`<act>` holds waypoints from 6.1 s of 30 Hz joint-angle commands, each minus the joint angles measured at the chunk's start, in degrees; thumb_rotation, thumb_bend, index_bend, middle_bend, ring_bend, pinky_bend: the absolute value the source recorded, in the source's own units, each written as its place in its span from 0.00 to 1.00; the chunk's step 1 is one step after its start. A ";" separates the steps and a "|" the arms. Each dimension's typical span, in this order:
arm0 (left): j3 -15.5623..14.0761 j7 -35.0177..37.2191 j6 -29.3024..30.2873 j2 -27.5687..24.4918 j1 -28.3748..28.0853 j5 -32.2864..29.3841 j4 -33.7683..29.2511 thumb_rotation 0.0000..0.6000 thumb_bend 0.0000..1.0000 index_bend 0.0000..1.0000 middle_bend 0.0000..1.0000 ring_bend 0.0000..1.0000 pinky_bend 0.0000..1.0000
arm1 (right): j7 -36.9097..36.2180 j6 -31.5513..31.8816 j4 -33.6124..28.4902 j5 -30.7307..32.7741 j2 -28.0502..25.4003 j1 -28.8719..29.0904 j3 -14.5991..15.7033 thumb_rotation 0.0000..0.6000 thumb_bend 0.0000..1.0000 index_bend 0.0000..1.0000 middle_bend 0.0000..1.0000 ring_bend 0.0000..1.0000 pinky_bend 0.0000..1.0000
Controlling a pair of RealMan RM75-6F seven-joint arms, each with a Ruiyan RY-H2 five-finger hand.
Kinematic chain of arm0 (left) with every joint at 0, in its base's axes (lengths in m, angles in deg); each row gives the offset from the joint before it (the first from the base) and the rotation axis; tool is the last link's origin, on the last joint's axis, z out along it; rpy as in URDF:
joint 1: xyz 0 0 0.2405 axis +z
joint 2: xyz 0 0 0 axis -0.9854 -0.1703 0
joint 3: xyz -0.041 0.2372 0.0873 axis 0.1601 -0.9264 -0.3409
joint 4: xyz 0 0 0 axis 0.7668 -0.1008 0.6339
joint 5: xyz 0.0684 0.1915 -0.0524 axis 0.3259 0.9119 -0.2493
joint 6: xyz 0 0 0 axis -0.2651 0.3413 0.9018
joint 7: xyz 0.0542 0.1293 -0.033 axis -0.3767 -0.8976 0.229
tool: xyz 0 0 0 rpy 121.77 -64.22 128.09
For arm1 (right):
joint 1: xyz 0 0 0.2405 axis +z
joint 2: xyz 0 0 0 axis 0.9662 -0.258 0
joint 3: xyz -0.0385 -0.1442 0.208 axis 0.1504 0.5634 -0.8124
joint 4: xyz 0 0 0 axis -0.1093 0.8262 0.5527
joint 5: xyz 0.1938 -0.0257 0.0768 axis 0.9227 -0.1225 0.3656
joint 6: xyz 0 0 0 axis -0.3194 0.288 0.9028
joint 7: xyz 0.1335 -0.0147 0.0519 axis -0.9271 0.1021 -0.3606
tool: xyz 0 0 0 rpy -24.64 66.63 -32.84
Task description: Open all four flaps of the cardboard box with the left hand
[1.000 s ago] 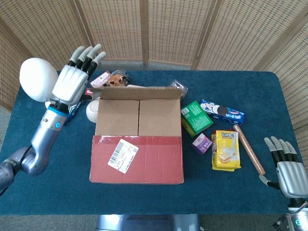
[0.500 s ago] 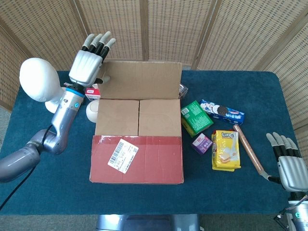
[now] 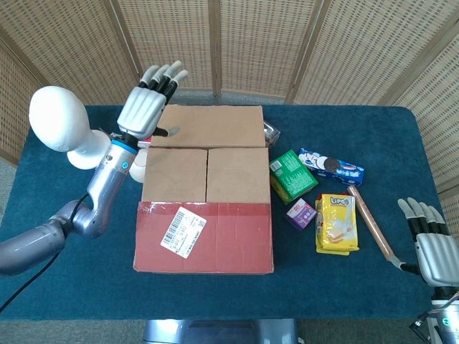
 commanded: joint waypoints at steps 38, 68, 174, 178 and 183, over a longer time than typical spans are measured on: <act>-3.22 49.90 -27.23 -32.47 11.09 12.49 -35.11 1.00 0.09 0.03 0.00 0.03 0.21 | 1.38 0.69 -1.67 -2.91 -0.01 0.08 1.37 1.00 0.00 0.00 0.00 0.00 0.00; -17.11 101.82 -16.64 -38.94 2.40 44.26 -34.81 1.00 0.09 0.01 0.00 0.19 0.43 | 1.62 1.04 -1.93 -3.51 -0.09 -0.17 1.88 1.00 0.00 0.00 0.00 0.00 0.00; -14.73 -1.13 8.28 -0.80 7.13 18.14 -20.80 1.00 0.11 0.00 0.00 0.00 0.00 | -2.80 -1.79 -4.72 -2.21 -3.38 0.47 2.32 1.00 0.00 0.00 0.00 0.00 0.00; -14.45 -2.82 7.38 0.33 6.58 17.56 -19.53 1.00 0.10 0.00 0.00 0.00 0.00 | -3.21 -1.79 -4.84 -2.25 -3.59 0.47 2.31 1.00 0.00 0.00 0.00 0.00 0.00; -13.56 -5.10 7.86 3.76 6.22 16.40 -18.20 1.00 0.10 0.00 0.00 0.00 0.00 | -3.16 -1.86 -4.79 -2.36 -3.63 0.50 2.39 1.00 0.00 0.00 0.00 0.00 0.00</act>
